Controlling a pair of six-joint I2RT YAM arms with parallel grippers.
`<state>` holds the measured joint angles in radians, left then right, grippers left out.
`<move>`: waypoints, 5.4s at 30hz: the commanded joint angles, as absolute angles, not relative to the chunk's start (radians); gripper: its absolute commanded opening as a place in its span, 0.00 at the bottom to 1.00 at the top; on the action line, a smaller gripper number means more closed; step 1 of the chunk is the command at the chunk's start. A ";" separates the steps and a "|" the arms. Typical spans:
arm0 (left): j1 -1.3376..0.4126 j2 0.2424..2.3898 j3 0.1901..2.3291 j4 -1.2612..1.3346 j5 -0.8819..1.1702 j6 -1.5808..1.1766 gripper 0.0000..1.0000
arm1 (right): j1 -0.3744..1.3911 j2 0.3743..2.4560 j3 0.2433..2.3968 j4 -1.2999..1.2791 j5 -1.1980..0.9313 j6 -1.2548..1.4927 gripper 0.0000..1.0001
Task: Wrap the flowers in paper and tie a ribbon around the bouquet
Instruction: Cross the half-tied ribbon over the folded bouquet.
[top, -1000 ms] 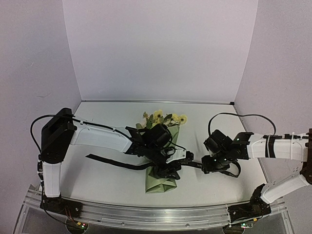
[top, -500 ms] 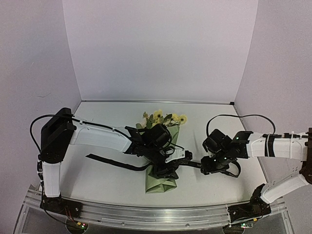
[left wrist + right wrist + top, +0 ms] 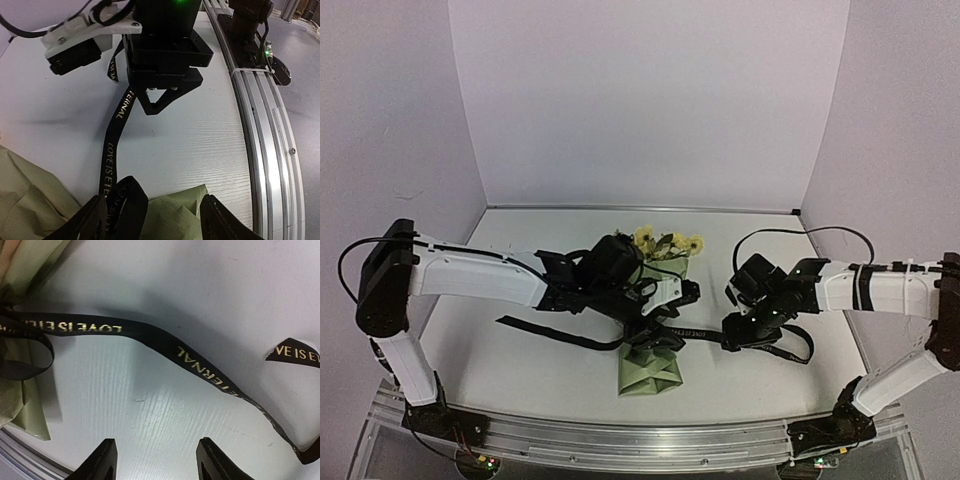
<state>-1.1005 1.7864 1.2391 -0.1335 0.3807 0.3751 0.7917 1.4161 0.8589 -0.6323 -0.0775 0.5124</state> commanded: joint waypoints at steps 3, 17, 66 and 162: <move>-1.050 1.628 1.119 -0.005 0.327 0.277 0.66 | 0.682 1.426 0.851 -0.670 -0.022 0.426 0.64; -0.998 1.573 1.037 0.083 0.336 0.229 0.66 | 0.422 1.375 0.787 -0.713 0.101 0.542 0.64; -0.828 1.535 1.067 0.144 0.497 0.483 0.63 | 0.714 1.719 1.725 -0.972 -0.766 0.191 0.00; -0.792 1.450 1.126 0.023 0.078 -0.047 0.00 | 0.904 1.640 0.957 -0.233 -0.347 0.365 0.47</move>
